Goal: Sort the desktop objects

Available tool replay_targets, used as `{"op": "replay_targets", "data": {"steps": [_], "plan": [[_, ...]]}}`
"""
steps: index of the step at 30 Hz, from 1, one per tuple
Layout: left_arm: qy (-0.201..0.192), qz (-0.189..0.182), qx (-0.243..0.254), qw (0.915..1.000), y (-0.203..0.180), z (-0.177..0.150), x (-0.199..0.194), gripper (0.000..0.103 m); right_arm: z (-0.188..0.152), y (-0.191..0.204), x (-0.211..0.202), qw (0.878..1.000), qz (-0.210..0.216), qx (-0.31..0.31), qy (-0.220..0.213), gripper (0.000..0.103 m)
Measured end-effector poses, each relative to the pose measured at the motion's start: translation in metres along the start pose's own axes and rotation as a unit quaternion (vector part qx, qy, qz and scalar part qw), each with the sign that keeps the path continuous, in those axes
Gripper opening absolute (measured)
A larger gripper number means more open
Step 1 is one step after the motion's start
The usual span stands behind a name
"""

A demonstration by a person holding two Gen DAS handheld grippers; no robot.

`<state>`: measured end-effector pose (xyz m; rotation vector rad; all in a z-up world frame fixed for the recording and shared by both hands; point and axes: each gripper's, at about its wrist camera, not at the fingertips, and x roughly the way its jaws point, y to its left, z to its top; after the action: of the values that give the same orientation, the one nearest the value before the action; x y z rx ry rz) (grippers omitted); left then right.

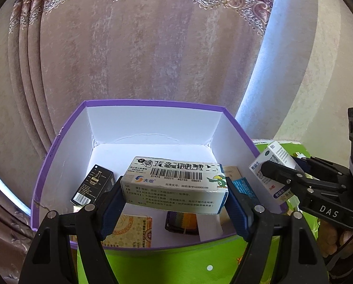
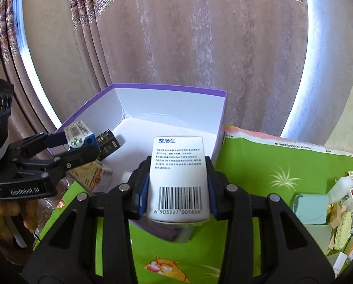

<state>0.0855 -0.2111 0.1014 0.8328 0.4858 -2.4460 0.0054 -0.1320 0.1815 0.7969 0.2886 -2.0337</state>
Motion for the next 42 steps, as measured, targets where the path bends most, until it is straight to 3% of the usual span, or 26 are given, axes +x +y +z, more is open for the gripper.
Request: {"op": "replay_targets", "data": {"steps": [4,10,14,16,19,22,25,28,34,37,39,40,42], "plan": [[-0.001,0.002,-0.002,1.0000,0.002,0.002,0.002,0.077,0.003,0.011,0.003,1.000,0.014,-0.012,-0.009,0.043],[0.011,0.012,-0.011,0.9998,0.010,0.003,0.008,0.084,-0.005,0.009,0.030,1.000,0.000,-0.009,0.030,0.045],[0.007,0.025,-0.016,0.9995,0.023,0.002,0.002,0.084,-0.008,0.007,0.018,1.000,0.000,-0.014,0.013,0.063],[0.001,0.036,-0.033,0.9988,0.040,0.003,-0.006,0.084,-0.009,0.005,0.006,1.000,-0.017,-0.022,0.000,0.069],[0.005,0.083,-0.061,0.9947,0.073,0.006,-0.013,0.084,-0.009,-0.004,-0.008,0.999,-0.047,-0.014,-0.017,0.075],[0.041,0.126,-0.060,0.9894,0.096,0.007,-0.003,0.083,-0.010,-0.016,0.000,0.997,-0.073,0.007,0.009,0.076],[0.079,0.159,-0.056,0.9826,0.113,0.006,0.014,0.067,-0.009,-0.029,0.009,0.996,-0.075,0.044,0.016,0.076],[0.104,0.164,-0.066,0.9788,0.128,0.005,0.030,0.055,-0.003,-0.035,0.009,0.995,-0.077,0.049,0.029,0.073],[0.111,0.162,-0.065,0.9784,0.135,0.002,0.042,0.028,-0.004,-0.035,0.006,0.998,-0.047,0.033,0.034,0.074],[0.112,0.152,-0.061,0.9800,0.128,0.000,0.048,0.021,-0.006,-0.020,0.012,0.999,-0.044,0.012,0.023,0.074],[0.113,0.147,-0.059,0.9808,0.126,0.000,0.049,0.021,-0.006,-0.009,0.015,0.999,-0.014,-0.010,0.032,0.075],[0.112,0.149,-0.058,0.9809,0.126,0.000,0.049,0.021,-0.008,0.000,0.017,0.998,0.021,-0.038,0.049,0.080],[0.111,0.146,-0.061,0.9810,0.127,0.001,0.049,0.020,-0.010,0.014,0.013,0.995,0.024,-0.095,0.036,0.090]]}}
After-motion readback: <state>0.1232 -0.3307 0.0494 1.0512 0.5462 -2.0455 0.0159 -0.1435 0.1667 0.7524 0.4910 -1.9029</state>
